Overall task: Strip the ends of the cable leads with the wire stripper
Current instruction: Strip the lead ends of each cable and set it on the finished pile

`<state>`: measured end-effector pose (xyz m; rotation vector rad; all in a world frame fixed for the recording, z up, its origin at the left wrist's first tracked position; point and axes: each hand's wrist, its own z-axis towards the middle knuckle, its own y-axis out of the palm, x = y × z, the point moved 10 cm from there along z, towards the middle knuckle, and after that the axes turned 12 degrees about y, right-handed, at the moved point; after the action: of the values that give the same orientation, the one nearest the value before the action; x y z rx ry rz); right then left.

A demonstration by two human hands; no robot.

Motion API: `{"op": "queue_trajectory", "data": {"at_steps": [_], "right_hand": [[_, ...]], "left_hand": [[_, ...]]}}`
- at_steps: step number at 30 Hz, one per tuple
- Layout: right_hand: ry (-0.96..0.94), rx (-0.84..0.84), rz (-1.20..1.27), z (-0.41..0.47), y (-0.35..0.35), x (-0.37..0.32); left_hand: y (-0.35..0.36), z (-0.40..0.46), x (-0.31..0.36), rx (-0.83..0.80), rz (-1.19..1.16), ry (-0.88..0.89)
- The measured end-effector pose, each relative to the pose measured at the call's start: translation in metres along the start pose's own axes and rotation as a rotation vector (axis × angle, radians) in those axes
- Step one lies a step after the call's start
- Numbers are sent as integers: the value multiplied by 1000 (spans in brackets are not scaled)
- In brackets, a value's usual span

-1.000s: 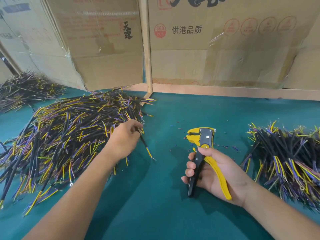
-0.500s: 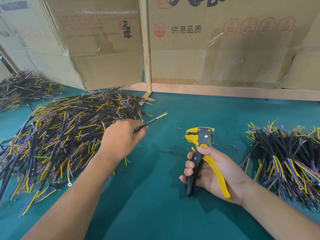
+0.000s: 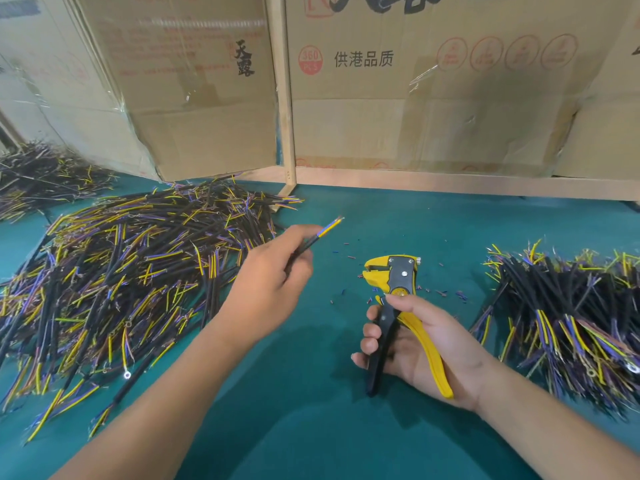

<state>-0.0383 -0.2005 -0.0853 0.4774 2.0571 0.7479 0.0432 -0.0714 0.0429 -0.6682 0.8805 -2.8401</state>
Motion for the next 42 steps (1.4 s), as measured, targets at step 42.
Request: {"op": "queue_trajectory", "data": {"at_steps": [42], "right_hand": [[-12, -44, -1, 5, -5, 1]], "left_hand": [[37, -8, 4, -99, -527, -58]]}}
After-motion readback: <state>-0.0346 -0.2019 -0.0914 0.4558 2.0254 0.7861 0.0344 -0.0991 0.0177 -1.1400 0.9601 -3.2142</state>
